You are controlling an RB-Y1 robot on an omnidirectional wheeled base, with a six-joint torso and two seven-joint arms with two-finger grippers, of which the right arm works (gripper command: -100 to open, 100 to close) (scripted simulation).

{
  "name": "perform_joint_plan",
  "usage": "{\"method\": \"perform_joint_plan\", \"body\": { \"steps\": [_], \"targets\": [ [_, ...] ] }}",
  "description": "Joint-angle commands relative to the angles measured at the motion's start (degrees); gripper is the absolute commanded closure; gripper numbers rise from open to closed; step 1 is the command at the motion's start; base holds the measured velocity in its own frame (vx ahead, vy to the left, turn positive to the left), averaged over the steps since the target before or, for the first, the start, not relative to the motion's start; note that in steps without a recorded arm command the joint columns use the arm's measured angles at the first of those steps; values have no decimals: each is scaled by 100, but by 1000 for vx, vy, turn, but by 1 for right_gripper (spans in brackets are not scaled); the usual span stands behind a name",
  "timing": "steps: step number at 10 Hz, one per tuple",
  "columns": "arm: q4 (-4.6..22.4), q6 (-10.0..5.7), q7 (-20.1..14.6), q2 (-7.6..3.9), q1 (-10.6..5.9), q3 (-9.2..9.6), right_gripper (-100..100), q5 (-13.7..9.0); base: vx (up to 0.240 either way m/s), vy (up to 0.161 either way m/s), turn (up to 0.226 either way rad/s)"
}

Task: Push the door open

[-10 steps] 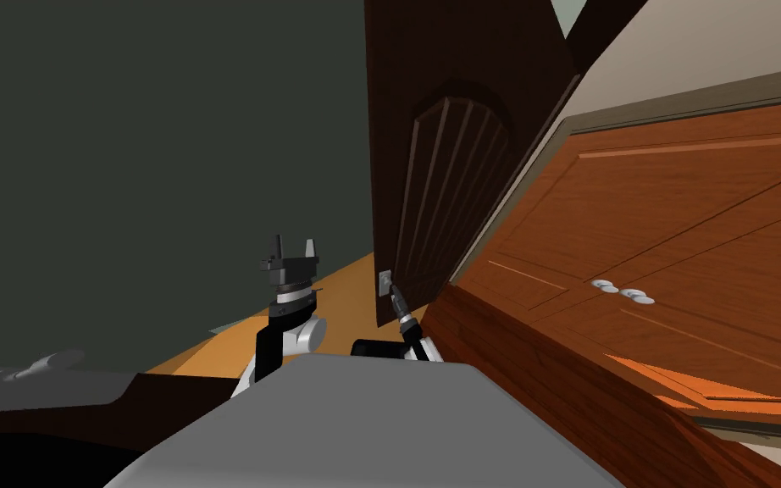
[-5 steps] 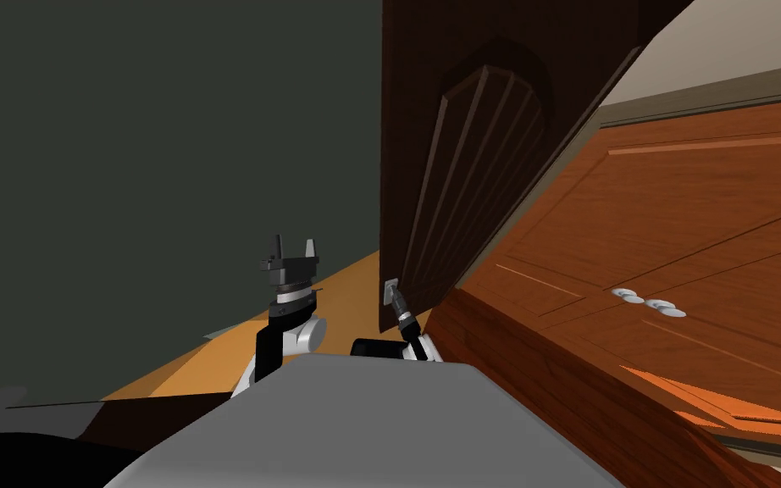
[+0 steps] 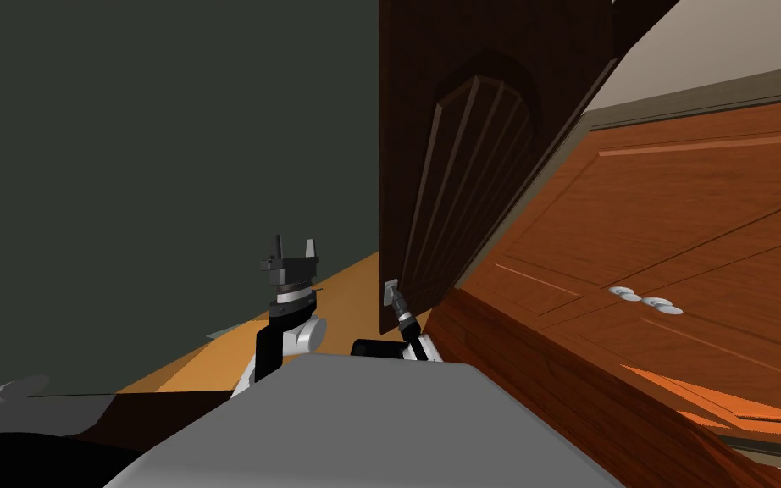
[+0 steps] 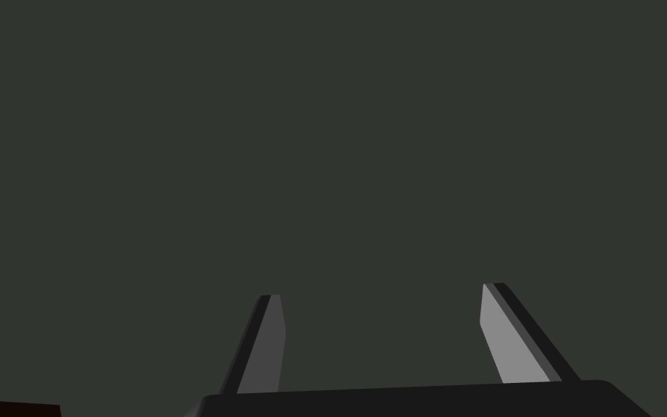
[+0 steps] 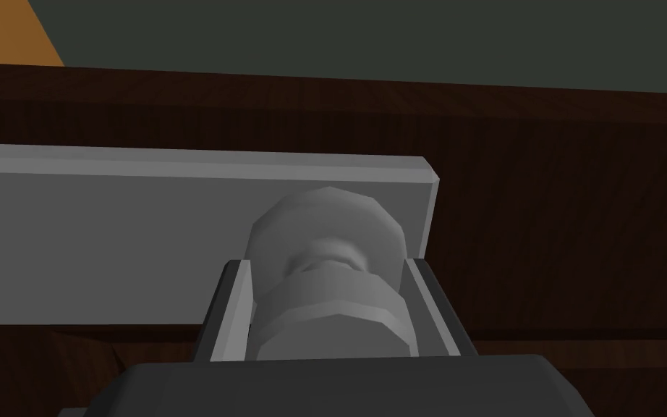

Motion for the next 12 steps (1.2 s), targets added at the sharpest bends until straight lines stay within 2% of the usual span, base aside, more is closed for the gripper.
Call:
{"method": "perform_joint_plan", "body": {
  "steps": [1, 3, 7, 11, 12],
  "targets": [
    [14, 11, 17, -42, -24, -85, 100, -29, 88, 71, -47],
    [27, 22, 34, -72, -46, -167, 100, -57, 138, 113, -67],
    [77, 64, 97, -126, -133, -481, 100, -163, 190, 157, -85],
    [108, 89, 136, -123, -186, -670, 100, -228, 119, 113, -50],
    [124, 102, 156, -111, -213, -769, 100, -261, 107, 149, -107]
  ]
}}
